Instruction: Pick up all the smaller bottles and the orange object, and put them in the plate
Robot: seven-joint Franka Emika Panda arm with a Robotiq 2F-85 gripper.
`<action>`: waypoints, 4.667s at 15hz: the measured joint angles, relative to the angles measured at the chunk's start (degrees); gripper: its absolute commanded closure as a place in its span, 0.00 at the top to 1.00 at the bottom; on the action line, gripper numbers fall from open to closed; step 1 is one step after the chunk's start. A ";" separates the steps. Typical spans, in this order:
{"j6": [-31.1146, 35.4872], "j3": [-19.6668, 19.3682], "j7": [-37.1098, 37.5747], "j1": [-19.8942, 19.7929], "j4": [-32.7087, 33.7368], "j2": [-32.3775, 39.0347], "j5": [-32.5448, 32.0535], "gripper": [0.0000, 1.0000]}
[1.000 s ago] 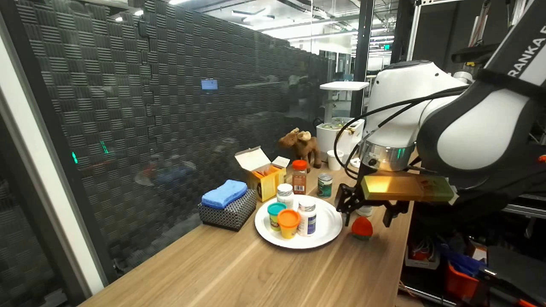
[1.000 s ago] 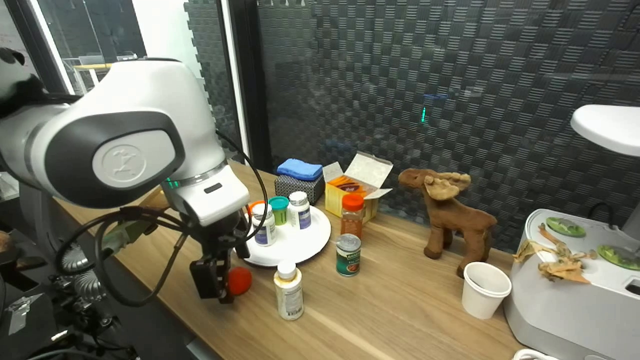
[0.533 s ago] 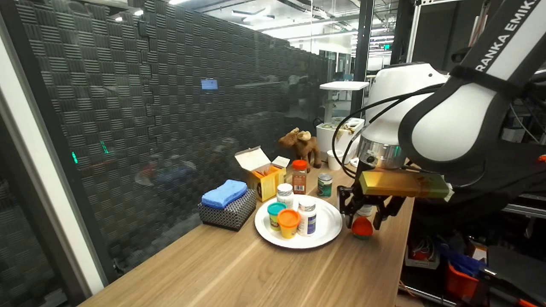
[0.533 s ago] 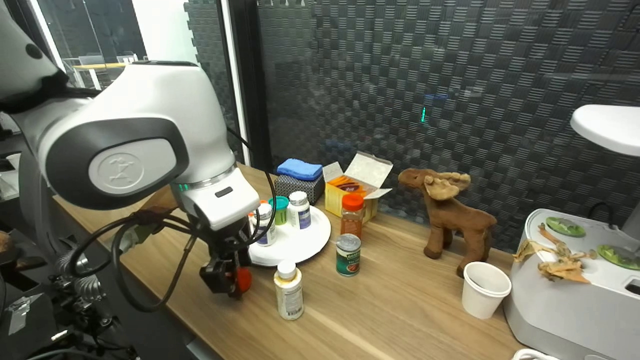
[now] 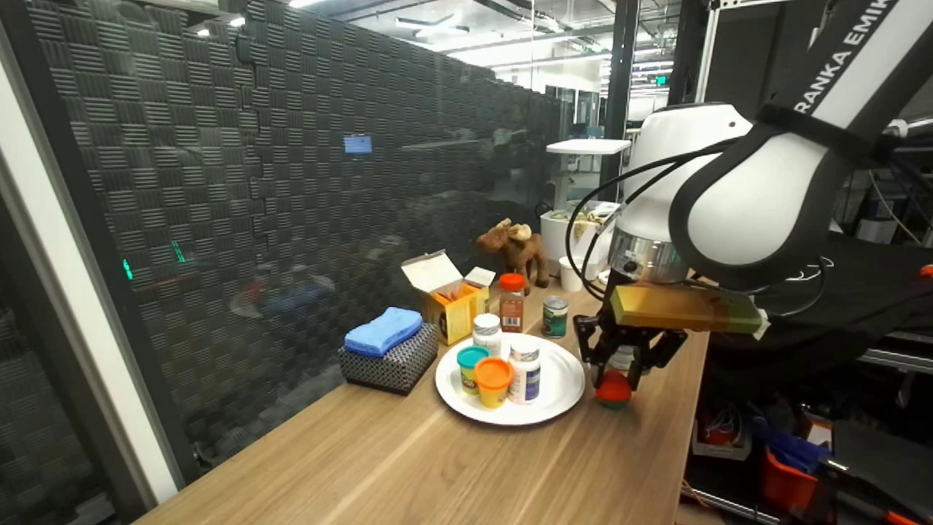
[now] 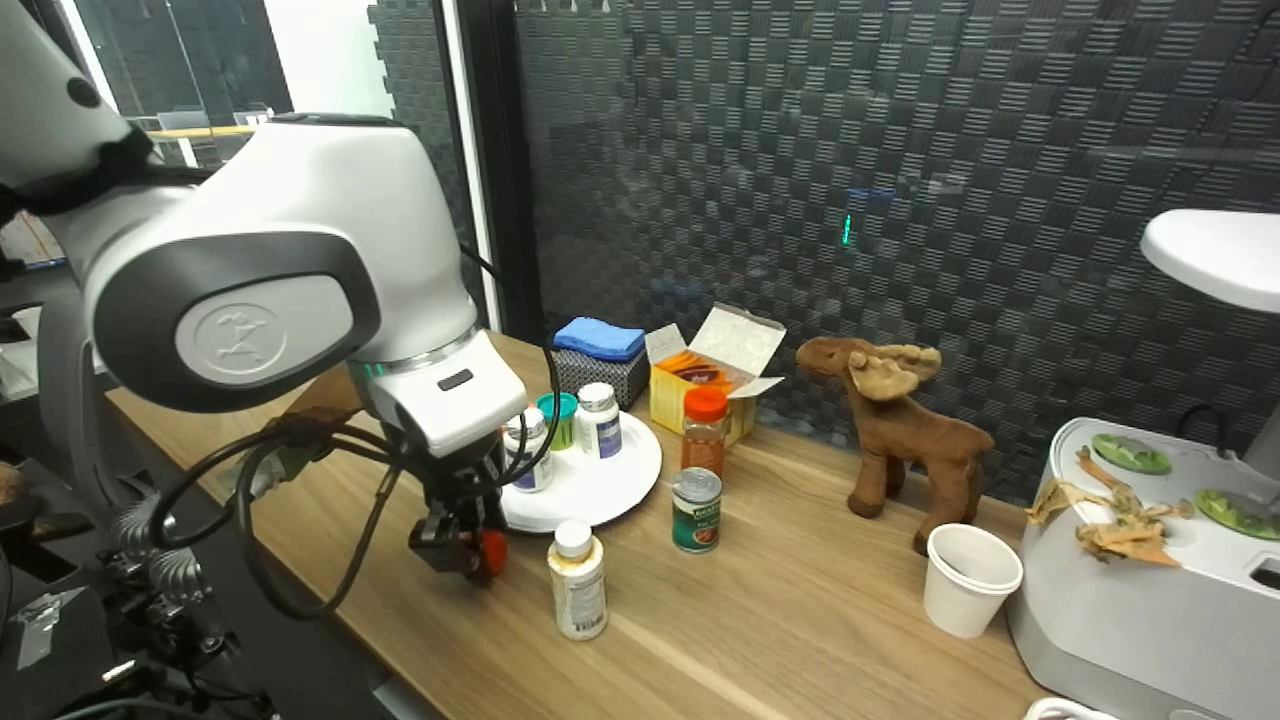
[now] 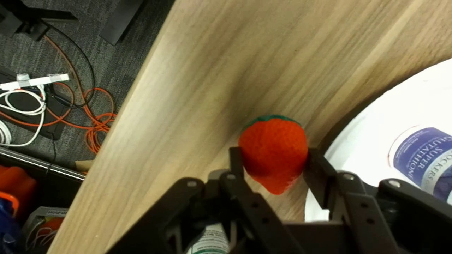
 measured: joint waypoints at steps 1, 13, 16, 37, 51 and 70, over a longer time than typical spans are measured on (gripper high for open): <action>0.00 0.12 -0.98 0.10 0.00 -0.09 0.89 0.22; -1.21 1.36 -11.22 0.67 3.00 -3.10 10.06 0.22; -2.72 2.21 -17.33 0.68 6.58 -0.82 16.56 0.22; -8.58 2.01 -23.65 0.09 14.91 7.73 20.93 0.74; -7.82 2.04 -25.84 -0.25 14.84 6.27 22.79 1.00; -13.94 -1.92 -24.89 -0.17 17.92 1.77 5.86 1.00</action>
